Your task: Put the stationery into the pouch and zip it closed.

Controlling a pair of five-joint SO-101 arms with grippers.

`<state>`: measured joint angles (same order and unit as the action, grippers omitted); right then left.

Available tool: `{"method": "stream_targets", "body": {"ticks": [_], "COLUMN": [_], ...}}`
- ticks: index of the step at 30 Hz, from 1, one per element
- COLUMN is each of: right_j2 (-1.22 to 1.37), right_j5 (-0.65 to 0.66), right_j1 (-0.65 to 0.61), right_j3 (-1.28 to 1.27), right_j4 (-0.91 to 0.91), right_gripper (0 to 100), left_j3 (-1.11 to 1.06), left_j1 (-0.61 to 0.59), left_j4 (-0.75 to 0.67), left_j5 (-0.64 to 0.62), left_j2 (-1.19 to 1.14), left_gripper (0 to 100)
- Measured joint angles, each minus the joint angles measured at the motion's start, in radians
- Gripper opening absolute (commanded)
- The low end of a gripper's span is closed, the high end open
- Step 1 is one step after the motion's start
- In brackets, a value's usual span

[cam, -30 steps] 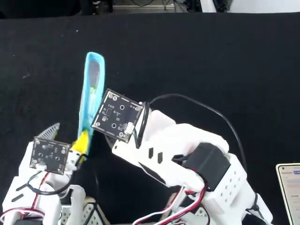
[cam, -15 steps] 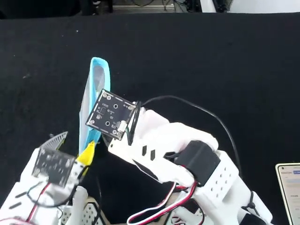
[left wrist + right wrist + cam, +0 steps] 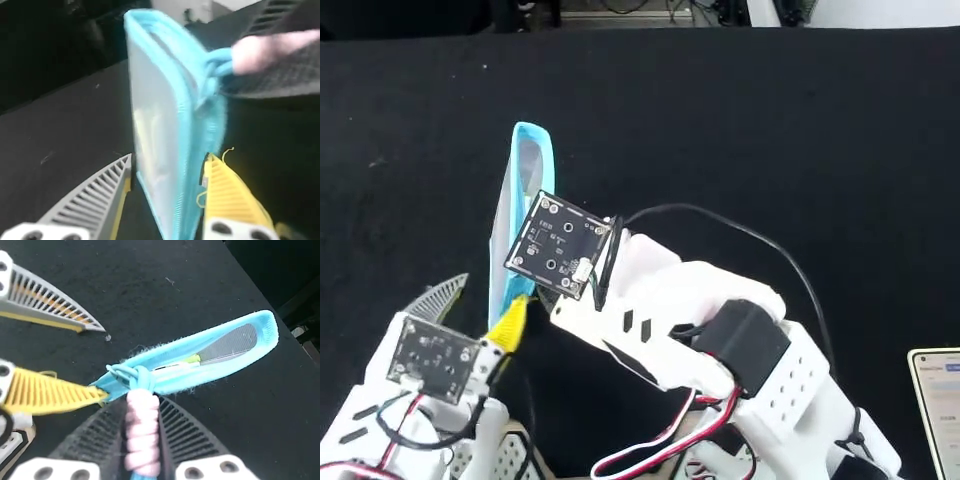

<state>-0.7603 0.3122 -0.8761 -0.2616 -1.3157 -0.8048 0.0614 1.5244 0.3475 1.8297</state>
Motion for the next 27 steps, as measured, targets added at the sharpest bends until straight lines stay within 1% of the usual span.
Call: {"method": "stream_targets", "body": {"ticks": [5, 7, 10, 15, 21, 24, 25, 27], "right_j2": [0.0, 0.0, 0.0, 0.0, 0.0, 0.0, 0.0, 0.0], "right_j5": [0.0, 0.0, 0.0, 0.0, 0.0, 0.0, 0.0, 0.0], "right_j1": [0.0, 0.0, 0.0, 0.0, 0.048, 0.052, 0.054, 0.054], "right_j3": [0.0, 0.0, 0.0, 0.0, 0.0, 0.0, 0.0, 0.0], "right_j4": [0.0, 0.0, 0.0, 0.0, 0.0, 0.0, 0.0, 0.0], "right_gripper": [1.1, 1.1, 1.1, 1.1, 1.1, 1.1, 1.1, 1.1], "left_j3": [0.0, 0.005, 0.005, -0.069, -0.143, -0.207, -0.233, -0.275], "left_j1": [0.149, 0.176, 0.184, 0.184, 0.184, 0.181, 0.172, 0.137], "left_j4": [0.049, 0.049, 0.043, -0.057, -0.103, -0.155, -0.181, -0.244], "left_j5": [0.0, 0.0, 0.0, 0.0, 0.0, 0.002, 0.002, 0.002], "left_j2": [0.002, 0.002, 0.002, 0.002, 0.002, 0.002, 0.0, 0.0], "left_gripper": [23, 23, 23, 23, 23, 23, 22, 16]}}
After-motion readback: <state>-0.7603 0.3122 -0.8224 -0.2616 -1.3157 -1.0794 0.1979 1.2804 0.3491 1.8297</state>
